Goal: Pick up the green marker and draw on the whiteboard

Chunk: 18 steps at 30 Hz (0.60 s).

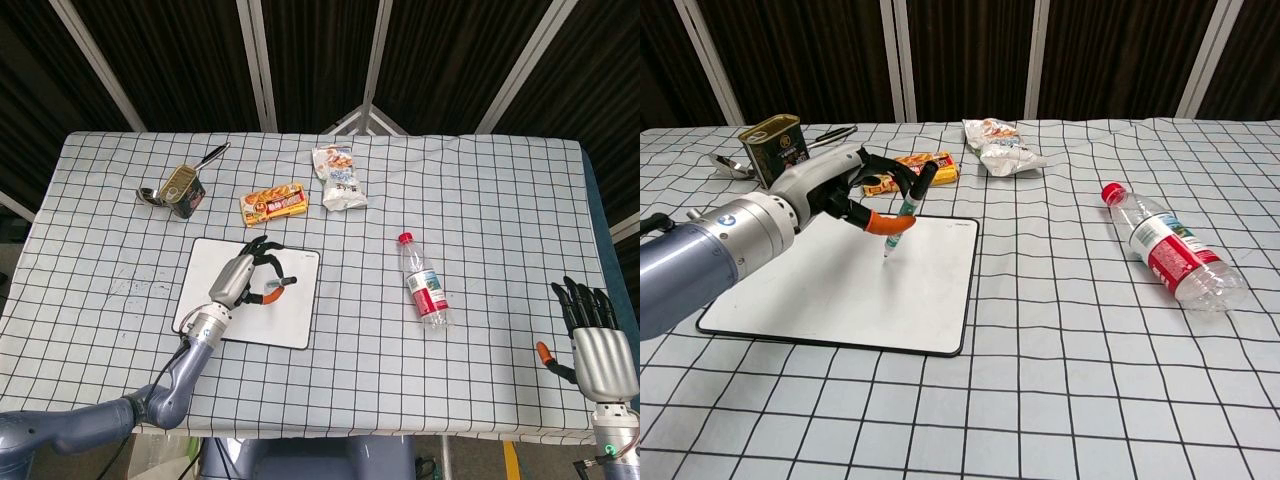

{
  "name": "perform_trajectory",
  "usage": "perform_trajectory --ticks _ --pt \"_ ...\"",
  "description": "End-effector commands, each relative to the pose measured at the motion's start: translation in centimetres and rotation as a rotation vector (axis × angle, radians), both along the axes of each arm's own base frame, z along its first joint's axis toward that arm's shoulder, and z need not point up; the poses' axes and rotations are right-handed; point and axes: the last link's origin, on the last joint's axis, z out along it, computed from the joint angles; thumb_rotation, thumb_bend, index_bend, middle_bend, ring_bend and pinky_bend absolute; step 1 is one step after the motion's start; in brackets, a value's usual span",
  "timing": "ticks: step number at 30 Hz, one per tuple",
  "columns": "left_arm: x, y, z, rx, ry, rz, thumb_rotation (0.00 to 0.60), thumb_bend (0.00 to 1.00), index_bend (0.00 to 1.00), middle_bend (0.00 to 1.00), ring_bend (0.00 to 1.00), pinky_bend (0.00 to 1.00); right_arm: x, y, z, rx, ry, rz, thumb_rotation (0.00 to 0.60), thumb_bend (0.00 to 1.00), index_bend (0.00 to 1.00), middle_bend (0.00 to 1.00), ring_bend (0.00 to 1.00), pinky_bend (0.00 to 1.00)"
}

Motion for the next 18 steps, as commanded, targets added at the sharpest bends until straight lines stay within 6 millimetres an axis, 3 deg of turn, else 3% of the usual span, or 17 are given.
perform_trajectory --ticks 1,18 --pt "0.02 0.02 0.05 0.001 0.001 0.000 0.600 0.49 0.75 0.18 0.02 0.06 0.00 -0.01 0.01 -0.001 -0.001 0.000 0.600 0.31 0.00 0.00 0.00 0.00" --pt "0.11 -0.03 0.06 0.001 0.003 0.000 0.600 0.49 0.75 0.18 0.02 0.06 -0.01 -0.02 0.02 -0.001 0.001 -0.001 0.600 0.31 0.00 0.00 0.00 0.00"
